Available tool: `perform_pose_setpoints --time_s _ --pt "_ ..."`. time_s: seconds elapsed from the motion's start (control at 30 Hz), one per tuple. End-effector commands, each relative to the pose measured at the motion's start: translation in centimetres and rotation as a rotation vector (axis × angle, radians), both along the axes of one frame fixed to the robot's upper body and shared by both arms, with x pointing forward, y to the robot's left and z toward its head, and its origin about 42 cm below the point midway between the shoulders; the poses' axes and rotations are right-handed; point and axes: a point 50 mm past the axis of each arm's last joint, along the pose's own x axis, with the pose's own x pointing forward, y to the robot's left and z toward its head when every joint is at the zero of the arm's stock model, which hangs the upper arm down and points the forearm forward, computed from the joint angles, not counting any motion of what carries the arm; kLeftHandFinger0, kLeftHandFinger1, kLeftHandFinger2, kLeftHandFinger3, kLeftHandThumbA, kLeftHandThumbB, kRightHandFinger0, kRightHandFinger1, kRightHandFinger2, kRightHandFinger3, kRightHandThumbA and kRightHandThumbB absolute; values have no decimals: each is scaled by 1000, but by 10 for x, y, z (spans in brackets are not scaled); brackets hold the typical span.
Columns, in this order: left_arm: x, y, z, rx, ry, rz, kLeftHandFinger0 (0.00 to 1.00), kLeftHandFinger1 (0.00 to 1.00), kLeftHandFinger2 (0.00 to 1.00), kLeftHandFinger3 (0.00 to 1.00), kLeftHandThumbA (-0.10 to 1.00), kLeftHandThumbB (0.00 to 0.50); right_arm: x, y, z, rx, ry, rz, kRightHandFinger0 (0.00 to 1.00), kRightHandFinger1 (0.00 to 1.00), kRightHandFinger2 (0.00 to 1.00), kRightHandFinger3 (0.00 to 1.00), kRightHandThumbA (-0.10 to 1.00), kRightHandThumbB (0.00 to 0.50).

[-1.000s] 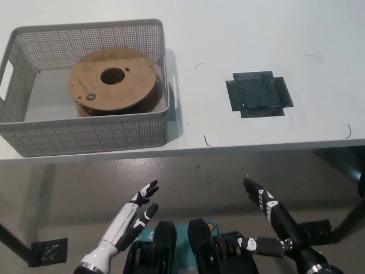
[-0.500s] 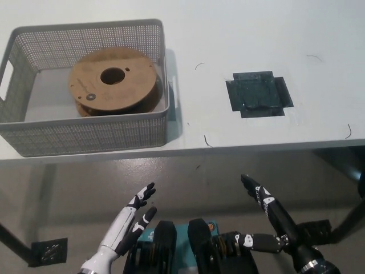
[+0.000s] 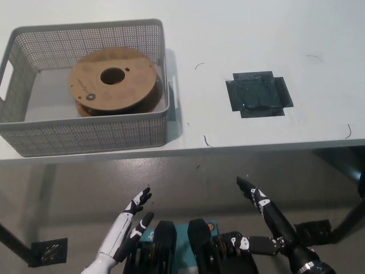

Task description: Use the right hand to pick up a 3d printing filament and place it into a container on the left side

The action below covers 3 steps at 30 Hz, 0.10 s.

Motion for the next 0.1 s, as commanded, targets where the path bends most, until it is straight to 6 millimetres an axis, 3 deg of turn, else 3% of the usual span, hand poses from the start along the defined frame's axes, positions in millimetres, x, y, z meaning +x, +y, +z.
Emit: perform_pose_setpoints --time_s 0.0,0.07 --pt "1 1 12 -15 -87 23 1000 1000 1000 1000 1000 152 12 11 13 14 -57 9 1000 1000 1000 1000 1000 158" --pt "-1 2 11 -13 -86 25 1000 1000 1000 1000 1000 151 11 12 12 12 -56 11 1000 1000 1000 1000 1000 160"
